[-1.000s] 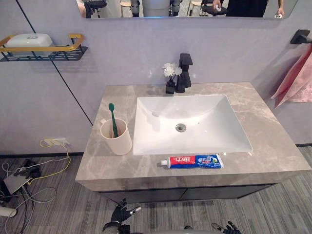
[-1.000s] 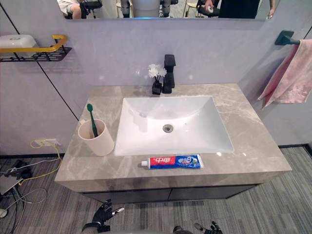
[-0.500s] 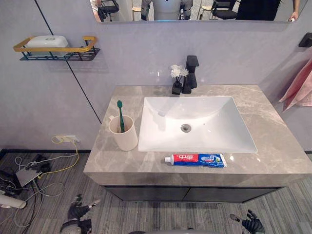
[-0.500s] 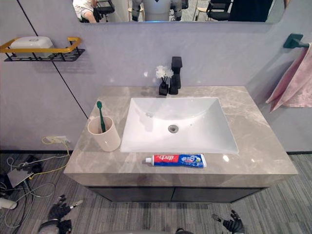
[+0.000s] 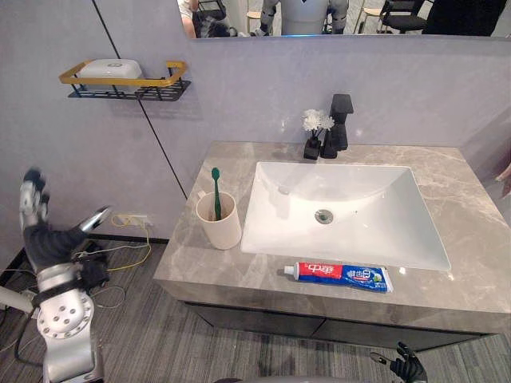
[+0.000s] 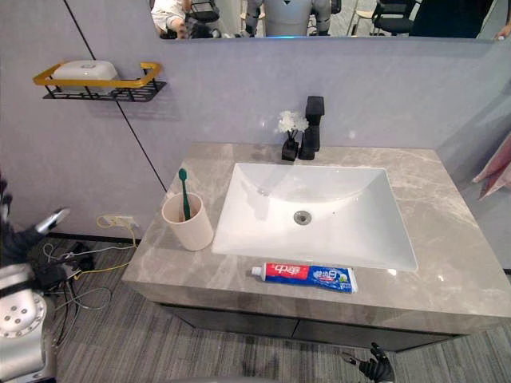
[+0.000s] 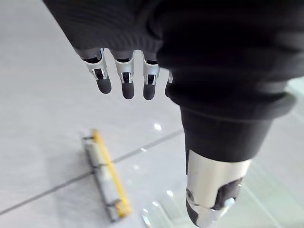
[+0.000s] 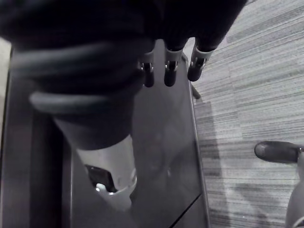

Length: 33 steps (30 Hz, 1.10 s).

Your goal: Organize washtable

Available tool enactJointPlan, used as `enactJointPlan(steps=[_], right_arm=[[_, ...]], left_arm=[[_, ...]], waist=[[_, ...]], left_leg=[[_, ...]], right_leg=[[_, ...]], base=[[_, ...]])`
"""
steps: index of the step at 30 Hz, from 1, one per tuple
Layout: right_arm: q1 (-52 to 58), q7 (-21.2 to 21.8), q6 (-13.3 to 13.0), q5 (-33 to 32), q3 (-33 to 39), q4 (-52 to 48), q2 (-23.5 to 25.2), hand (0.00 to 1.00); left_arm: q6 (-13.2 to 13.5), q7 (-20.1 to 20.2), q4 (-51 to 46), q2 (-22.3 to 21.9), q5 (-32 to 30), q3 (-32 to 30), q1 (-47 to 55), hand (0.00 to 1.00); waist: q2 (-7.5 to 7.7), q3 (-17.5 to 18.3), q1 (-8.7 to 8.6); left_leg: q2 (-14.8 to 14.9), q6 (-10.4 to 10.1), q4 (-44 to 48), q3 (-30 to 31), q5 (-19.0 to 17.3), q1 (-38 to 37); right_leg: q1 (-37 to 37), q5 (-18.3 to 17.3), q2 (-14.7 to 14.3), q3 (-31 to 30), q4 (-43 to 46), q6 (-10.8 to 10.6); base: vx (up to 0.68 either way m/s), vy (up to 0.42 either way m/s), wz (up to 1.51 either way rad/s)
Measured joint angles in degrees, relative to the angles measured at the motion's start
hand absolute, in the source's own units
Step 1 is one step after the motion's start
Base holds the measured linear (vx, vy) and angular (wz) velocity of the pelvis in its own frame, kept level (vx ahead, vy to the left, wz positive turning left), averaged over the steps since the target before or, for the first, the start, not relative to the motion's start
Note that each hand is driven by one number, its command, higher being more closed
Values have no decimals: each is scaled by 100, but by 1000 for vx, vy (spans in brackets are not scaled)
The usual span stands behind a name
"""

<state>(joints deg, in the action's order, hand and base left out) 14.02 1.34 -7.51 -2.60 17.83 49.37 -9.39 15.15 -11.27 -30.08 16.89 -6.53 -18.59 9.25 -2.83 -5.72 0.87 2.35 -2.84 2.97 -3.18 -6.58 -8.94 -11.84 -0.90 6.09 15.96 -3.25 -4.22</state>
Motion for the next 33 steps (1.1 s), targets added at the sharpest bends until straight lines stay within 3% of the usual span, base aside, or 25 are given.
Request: enactJointPlan(steps=[4, 7, 13, 17, 24, 33], right_arm=[[11, 19, 8, 0, -137, 154, 108, 0], [23, 81, 8, 0, -550, 287, 124, 0], [19, 139, 16, -2, -888, 380, 132, 0], [-36, 140, 22, -7, -941, 379, 153, 0], [-307, 131, 30, -14, -938, 364, 177, 0], [-351, 120, 32, -18, -931, 339, 225, 0]], left_arm=[[67, 161, -753, 8, -795, 1345, -136, 0], [175, 392, -890, 16, -1173, 2253, -346, 0], [157, 1038, -37, 38, -1444, 4156, -1440, 0], [108, 1361, 861, 9, -1464, 4863, -1974, 0], [-147, 1597, 2216, -90, -2000, 5272, -2211, 0], [-291, 1717, 2815, -101, -2434, 5296, -2211, 0]], waist=[[27, -29, -27], [31, -30, -144], [60, -26, -283], [90, -40, -335], [222, -120, -408], [256, -142, -509]], left_leg=[[-43, 40, -39, 28, 22, -102], [-45, 33, -106, 25, 19, -91], [-17, 33, -283, -79, 140, -81], [-3, 43, -293, -201, 187, -88], [-14, 40, -301, -319, 185, -183], [-23, 37, -296, -337, 183, -191]], right_leg=[[-92, -43, 42, 22, 36, -39], [-71, -45, 40, 33, 44, -41], [69, -32, 12, -56, 65, -39], [135, -26, -2, -173, 64, -33], [103, -16, 12, -188, 7, -31], [35, 120, 16, -183, -140, -47]], base=[[-117, -2, 4], [-93, -4, 3], [-21, -3, -6], [60, 13, -15], [25, 4, -6], [-49, -2, -1]])
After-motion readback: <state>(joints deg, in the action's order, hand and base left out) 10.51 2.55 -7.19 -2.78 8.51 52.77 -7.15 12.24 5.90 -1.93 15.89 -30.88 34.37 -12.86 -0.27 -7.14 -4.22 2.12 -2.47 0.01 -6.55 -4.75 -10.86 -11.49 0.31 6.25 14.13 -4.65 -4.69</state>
